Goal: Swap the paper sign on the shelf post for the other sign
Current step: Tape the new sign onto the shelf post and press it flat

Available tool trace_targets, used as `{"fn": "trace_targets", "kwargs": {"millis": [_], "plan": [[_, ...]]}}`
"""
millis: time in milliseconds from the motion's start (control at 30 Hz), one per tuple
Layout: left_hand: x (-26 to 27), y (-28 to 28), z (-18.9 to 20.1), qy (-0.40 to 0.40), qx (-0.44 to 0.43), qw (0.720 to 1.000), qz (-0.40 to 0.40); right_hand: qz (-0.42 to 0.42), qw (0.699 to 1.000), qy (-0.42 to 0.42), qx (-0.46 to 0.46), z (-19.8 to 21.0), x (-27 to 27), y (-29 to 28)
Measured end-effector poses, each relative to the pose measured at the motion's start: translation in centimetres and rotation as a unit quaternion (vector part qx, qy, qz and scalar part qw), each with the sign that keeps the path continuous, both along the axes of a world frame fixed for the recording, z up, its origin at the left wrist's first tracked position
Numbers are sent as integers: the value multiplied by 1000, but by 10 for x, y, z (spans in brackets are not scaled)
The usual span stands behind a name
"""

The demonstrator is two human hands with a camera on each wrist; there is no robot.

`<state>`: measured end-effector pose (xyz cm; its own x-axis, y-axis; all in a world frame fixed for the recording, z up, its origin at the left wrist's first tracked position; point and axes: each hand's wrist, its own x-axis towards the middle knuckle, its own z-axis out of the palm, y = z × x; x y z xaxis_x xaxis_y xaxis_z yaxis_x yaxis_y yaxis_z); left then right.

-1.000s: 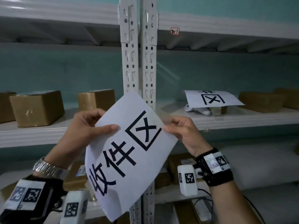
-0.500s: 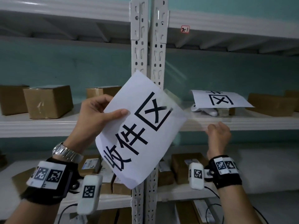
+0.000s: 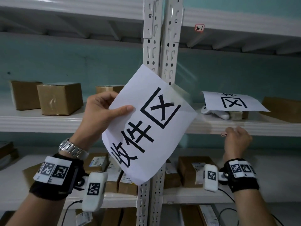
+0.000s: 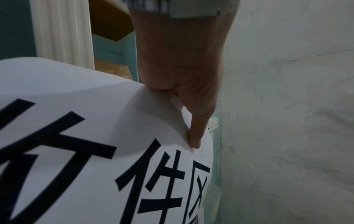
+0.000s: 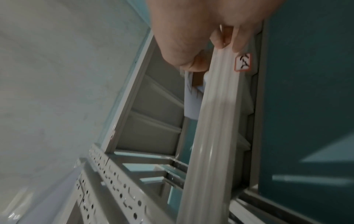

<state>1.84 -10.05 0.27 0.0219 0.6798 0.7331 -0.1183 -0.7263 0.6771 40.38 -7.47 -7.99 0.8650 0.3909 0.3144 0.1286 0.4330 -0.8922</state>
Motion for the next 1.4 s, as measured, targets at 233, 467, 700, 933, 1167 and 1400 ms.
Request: {"fn": "trace_targets", "kwargs": {"millis": [233,467,700,933,1167,1400], "plan": [[-2,3,1,26,-7,1000,4,22,997,-66,14,3,-26,3],[-1,3,5,70,-5,997,-8,52,992,-119,1,5,-37,5],[-3,2,5,92,4,996,-5,113,985,-133,-6,20,-51,-11],[-2,-2,7,153,1,988,-22,336,922,-191,23,45,-80,-43],[-1,-6,6,183,-1,983,-20,459,862,-212,49,53,-86,-55],[-1,-7,5,202,4,979,-7,419,855,-299,60,61,-93,-72]]}}
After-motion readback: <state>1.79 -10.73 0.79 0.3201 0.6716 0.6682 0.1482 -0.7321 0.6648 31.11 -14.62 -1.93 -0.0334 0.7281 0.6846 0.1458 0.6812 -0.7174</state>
